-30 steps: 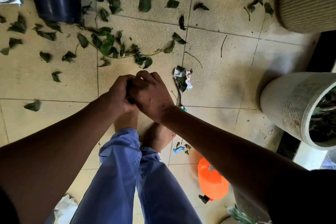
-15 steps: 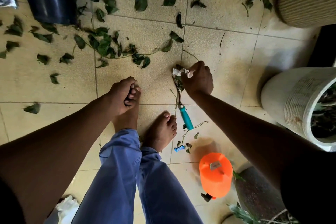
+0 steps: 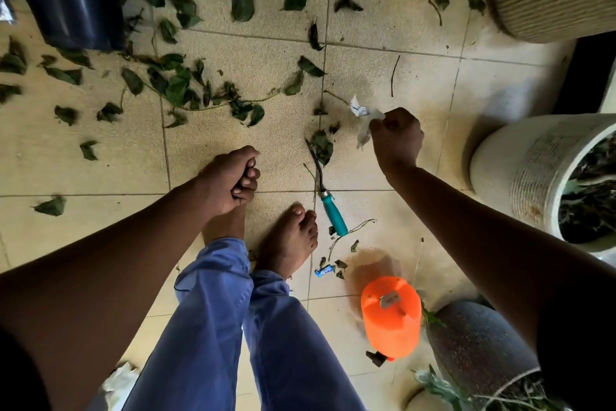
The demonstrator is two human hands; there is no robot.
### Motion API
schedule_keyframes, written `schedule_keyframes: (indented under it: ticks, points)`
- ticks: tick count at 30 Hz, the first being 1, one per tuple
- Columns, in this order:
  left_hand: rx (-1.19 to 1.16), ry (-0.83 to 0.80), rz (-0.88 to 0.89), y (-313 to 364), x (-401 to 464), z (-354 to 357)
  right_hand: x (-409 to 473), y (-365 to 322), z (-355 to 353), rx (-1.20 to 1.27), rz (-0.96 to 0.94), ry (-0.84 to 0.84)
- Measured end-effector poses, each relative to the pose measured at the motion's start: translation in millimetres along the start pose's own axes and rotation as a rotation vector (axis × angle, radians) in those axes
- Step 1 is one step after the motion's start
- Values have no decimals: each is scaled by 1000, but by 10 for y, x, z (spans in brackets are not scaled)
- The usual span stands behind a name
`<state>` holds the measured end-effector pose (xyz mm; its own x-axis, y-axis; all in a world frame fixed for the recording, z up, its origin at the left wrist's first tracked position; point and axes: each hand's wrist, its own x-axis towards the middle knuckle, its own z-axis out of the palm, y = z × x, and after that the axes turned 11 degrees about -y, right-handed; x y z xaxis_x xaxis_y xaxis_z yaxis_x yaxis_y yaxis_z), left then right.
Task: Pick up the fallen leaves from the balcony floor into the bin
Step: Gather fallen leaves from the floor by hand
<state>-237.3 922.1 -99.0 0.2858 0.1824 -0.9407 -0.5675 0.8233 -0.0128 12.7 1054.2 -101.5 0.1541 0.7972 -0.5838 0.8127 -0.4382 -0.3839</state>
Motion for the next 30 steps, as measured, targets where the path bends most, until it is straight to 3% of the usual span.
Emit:
schedule_keyframes:
  ticks: [4, 7, 10, 12, 15, 19, 25, 30]
  points:
    - [33, -6, 8, 10, 30, 59, 140, 122, -17, 40, 100, 90]
    - [46, -8, 0, -7, 37, 64, 96, 178, 82, -154, -81, 181]
    - [65, 1, -12, -33, 27, 54, -44, 159, 250, -310, -383, -32]
    - [73, 5, -18, -42, 16, 52, -111, 116, 348, -388, -503, -228]
    - [92, 11, -19, -44, 3, 32, -108, 45, 491, -647, -618, -368]
    - [121, 20, -18, -40, 8, -10, -47, -3, 603, -815, -678, -396]
    - [123, 43, -23, -29, 12, -54, -68, 19, 663, -774, -737, -487]
    - [88, 35, -15, -11, 5, -38, -4, 114, 659, -609, -560, -451]
